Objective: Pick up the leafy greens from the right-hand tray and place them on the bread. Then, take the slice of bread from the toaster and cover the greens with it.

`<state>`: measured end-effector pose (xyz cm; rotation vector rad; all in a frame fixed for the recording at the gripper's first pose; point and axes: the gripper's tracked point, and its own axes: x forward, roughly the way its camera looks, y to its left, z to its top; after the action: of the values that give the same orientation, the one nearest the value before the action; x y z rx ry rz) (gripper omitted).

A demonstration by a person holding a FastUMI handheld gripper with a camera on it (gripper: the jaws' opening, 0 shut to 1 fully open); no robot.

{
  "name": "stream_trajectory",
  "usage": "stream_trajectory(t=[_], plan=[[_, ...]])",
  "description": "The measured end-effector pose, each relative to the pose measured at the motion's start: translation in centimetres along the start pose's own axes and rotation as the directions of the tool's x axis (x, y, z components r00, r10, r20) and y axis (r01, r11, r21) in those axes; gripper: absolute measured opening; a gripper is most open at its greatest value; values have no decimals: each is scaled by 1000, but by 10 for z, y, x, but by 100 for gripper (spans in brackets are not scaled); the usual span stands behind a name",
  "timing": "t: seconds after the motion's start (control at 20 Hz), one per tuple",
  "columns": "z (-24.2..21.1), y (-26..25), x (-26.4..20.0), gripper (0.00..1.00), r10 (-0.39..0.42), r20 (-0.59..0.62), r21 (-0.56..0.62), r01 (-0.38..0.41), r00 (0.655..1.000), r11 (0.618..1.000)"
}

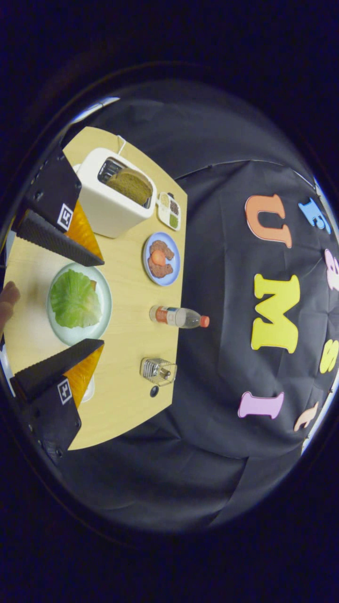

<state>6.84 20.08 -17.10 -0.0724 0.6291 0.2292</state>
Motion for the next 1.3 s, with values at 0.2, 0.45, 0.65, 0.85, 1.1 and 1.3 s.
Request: stream_trajectory(t=[0.2,0.45,0.65,0.85,1.1,1.3], plan=[[9,22,-20,97,15,26,-5,-15,1000,1000],[24,58,-26,97,50,42,-32,-49,998,998],[39,104,-19,97,98,45,-57,-95,994,994],[39,160,-1,97,158,9,-48,-157,987,986],[29,190,29,97,123,-71,-10,-124,990,992],[16,211,54,93,75,-142,-15,-78,987,997]])
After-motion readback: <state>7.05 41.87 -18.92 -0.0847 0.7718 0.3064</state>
